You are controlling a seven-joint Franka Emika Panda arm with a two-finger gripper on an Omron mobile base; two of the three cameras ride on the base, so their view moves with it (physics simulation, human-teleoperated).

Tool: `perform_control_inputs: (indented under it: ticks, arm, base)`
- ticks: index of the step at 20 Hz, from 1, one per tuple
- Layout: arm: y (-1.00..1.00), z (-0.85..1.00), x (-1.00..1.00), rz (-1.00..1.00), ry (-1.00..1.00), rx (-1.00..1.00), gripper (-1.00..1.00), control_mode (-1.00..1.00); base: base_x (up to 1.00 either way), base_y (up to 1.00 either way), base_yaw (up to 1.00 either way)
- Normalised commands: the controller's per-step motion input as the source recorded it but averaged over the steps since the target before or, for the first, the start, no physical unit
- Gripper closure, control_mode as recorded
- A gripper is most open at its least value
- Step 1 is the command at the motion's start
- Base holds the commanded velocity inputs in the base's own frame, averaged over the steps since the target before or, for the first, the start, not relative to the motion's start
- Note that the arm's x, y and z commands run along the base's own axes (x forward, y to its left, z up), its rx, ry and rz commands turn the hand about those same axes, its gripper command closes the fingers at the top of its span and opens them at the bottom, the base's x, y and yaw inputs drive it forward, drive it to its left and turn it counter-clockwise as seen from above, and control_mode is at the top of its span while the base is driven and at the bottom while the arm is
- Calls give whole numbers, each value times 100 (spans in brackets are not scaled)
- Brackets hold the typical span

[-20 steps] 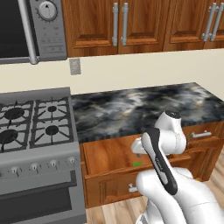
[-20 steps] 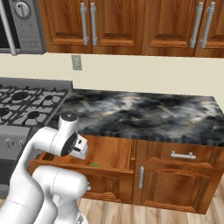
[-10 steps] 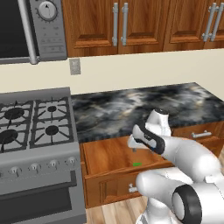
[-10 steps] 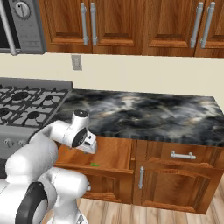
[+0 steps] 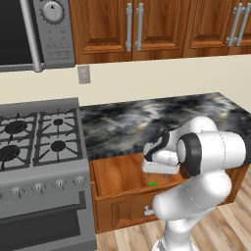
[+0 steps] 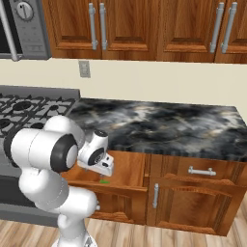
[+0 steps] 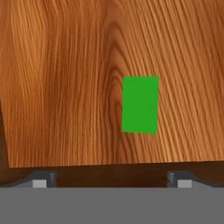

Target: Restock the sink supplies by placing the sponge and soap dispenser on the counter and next to the sink. Make sure the soap dispenser is upright.

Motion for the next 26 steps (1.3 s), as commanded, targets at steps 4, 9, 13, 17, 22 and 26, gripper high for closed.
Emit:
perform_control_inputs:
  ticks: [4, 9, 13, 17, 22, 26]
  arm:
    - [0, -35, -10, 5, 0, 0, -100, -100]
    - [0, -20, -16, 4, 3, 0, -100, -100]
    - [0, 0, -25, 4, 6, -4, -100, -100]
    - [2, 0, -38, 3, 5, -6, -100, -100]
    - [0, 0, -47, 2, 5, -4, -100, -100]
    - [0, 0, -67, 0, 3, 0, -100, -100]
  base:
    - [0, 0, 0]
    - [0, 0, 0]
    - [0, 0, 0]
    - [0, 0, 0]
    - [0, 0, 0]
    - [0, 0, 0]
